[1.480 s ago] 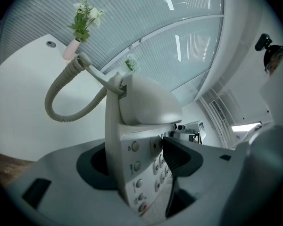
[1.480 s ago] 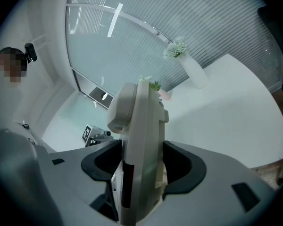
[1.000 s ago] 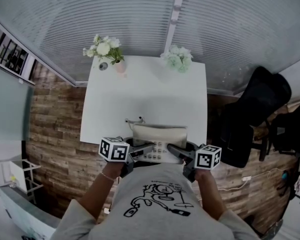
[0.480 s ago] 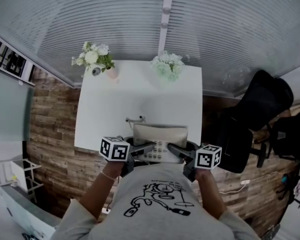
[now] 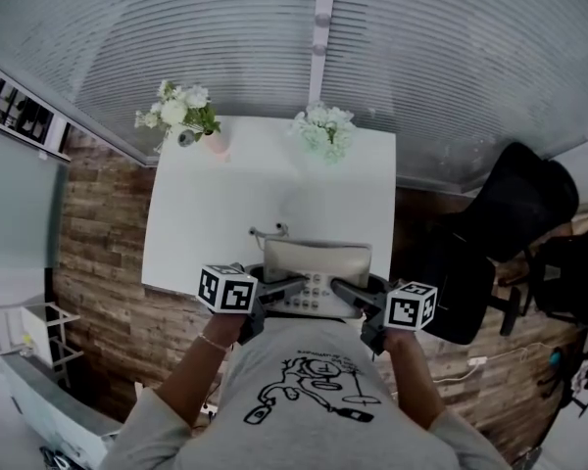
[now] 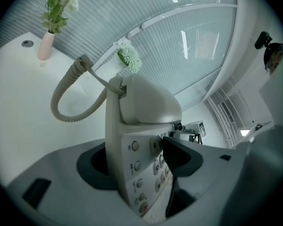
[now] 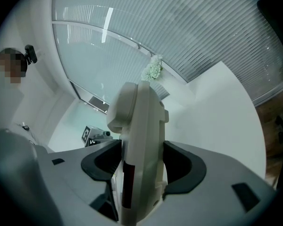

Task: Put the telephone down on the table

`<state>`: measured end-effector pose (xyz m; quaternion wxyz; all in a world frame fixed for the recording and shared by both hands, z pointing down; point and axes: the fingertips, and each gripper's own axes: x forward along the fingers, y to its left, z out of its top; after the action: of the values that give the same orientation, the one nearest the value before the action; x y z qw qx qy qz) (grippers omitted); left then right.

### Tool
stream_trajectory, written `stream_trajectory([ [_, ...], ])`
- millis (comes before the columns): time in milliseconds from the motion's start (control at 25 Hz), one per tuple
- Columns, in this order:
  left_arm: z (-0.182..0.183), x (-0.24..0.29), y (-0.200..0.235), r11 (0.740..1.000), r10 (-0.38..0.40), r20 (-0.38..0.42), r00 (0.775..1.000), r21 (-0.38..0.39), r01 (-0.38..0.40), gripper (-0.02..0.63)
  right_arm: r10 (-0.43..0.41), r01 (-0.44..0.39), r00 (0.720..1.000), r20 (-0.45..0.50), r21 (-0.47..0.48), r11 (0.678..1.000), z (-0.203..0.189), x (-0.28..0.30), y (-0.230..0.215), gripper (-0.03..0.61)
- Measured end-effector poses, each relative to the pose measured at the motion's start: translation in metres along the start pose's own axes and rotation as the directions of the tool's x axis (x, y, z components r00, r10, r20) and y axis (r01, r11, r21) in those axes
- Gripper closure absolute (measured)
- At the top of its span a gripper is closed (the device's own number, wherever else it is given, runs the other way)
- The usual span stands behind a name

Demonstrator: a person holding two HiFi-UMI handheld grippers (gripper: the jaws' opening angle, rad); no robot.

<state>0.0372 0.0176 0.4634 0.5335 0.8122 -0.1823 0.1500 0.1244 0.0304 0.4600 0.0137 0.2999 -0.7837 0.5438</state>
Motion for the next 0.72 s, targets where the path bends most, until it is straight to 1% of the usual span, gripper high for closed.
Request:
stream_trajectory([
  [280,0.004,-0.006,0.004,1.000,-0.007,-0.002,1.000,-0.007,0.007,0.325,-0.011,0.011,1.000,-0.001,-0.003,1.000,0.002,0.007,0.002,0.293],
  [720,0.015,-0.025,0.026,1.000,-0.019,-0.035,0.999,-0.007,0.019,0.324,-0.036,0.036,0.999,0.016,0.010,0.999,0.005,0.035,0.010,0.293],
])
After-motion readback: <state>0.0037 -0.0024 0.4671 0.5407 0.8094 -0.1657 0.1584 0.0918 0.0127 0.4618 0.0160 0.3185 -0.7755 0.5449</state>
